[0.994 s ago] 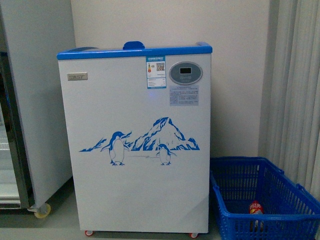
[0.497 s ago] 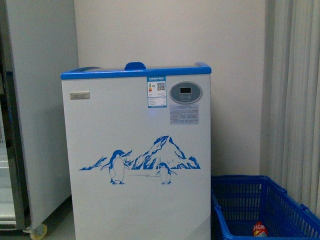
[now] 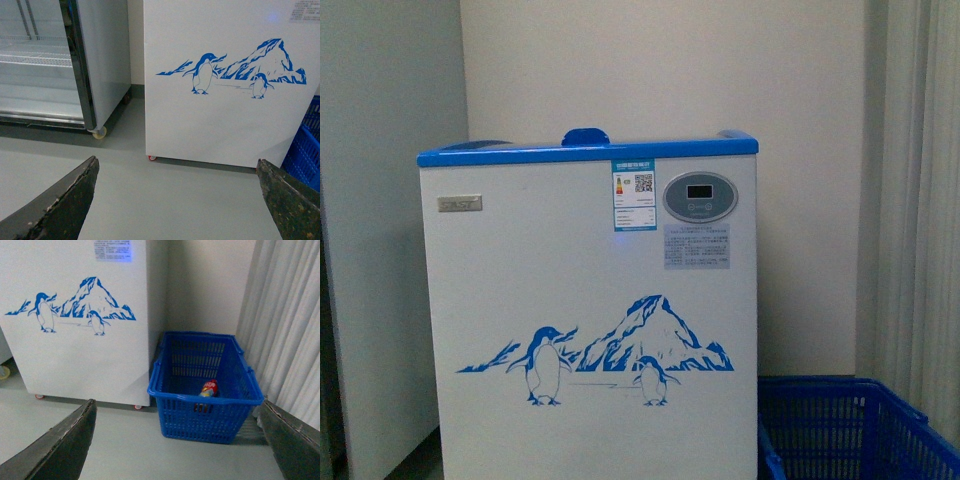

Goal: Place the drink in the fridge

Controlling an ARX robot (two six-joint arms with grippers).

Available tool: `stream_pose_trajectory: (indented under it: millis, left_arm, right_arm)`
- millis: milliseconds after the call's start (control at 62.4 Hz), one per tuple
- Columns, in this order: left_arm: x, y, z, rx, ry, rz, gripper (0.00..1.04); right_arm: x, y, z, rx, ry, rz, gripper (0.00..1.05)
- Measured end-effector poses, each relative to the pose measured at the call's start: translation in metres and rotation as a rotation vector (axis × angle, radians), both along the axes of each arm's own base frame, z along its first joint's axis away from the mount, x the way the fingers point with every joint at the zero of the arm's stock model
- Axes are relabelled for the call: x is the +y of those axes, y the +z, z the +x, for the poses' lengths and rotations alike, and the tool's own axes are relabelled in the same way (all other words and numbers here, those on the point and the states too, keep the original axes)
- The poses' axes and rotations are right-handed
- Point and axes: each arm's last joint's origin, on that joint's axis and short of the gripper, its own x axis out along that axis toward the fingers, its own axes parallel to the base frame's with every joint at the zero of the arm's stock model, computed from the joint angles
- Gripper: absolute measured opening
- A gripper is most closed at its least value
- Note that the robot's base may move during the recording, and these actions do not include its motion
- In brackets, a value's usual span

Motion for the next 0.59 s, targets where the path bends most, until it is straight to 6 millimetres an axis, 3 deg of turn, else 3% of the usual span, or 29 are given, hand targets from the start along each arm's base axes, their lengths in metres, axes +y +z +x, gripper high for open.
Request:
stream_pose_trajectory:
  millis: [593]
  left_arm:
    - [0.0, 0.0, 0.0, 0.0, 0.0, 0.0, 0.97]
  right_arm:
    - [0.0, 0.0, 0.0, 0.0, 0.0, 0.0, 0.97]
